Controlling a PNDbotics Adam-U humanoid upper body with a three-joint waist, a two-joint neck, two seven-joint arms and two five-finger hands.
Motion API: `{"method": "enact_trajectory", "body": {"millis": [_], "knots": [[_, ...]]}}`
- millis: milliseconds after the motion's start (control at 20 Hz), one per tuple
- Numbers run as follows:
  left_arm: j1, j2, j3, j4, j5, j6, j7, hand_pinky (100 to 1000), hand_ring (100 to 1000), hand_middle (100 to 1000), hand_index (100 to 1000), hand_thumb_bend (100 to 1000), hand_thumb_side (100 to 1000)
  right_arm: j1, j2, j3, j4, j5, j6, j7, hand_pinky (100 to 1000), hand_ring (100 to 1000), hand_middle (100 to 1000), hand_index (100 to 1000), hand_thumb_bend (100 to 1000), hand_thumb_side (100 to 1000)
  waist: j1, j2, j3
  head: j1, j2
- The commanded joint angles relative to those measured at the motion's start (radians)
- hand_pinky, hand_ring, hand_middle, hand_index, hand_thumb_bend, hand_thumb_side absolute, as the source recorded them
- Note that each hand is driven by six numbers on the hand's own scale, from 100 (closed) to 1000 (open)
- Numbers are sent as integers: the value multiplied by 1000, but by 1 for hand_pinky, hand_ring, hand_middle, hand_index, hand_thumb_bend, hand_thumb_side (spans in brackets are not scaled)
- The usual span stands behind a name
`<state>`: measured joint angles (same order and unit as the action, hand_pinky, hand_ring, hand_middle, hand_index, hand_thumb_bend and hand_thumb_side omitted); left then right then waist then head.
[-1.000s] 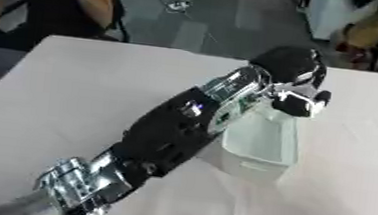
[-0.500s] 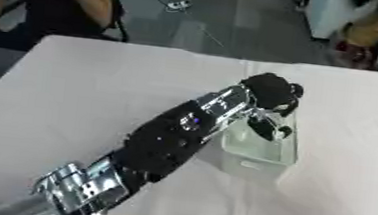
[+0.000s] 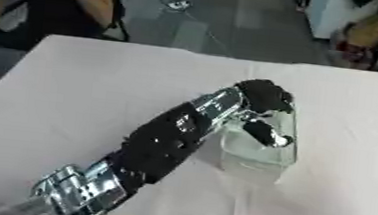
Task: Pick up objects on the table and place them in the box.
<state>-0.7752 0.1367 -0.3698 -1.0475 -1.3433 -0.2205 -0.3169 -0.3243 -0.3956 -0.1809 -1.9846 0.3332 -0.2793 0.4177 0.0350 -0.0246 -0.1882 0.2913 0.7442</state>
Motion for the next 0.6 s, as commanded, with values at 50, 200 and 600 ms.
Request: {"method": "enact_trajectory", "body": {"millis": [50, 200, 600], "knots": [[-15, 3, 10, -18, 8, 4, -2, 972, 975, 959, 923, 615, 1000, -16, -14, -3, -15, 0, -1, 1, 899, 916, 923, 936, 100, 604, -7, -8, 1, 8, -10], [-14, 2, 13, -25, 17, 8, 0, 966, 967, 954, 920, 593, 1000, -16, -14, -3, -15, 0, 0, 1, 899, 916, 923, 936, 100, 605, -7, -8, 1, 7, -11], [0, 19, 70, -147, 241, 56, 177, 864, 884, 947, 920, 343, 989, -14, -14, -4, -15, 2, 3, 1, 898, 916, 922, 936, 100, 608, -8, -7, 5, 1, -15]]}}
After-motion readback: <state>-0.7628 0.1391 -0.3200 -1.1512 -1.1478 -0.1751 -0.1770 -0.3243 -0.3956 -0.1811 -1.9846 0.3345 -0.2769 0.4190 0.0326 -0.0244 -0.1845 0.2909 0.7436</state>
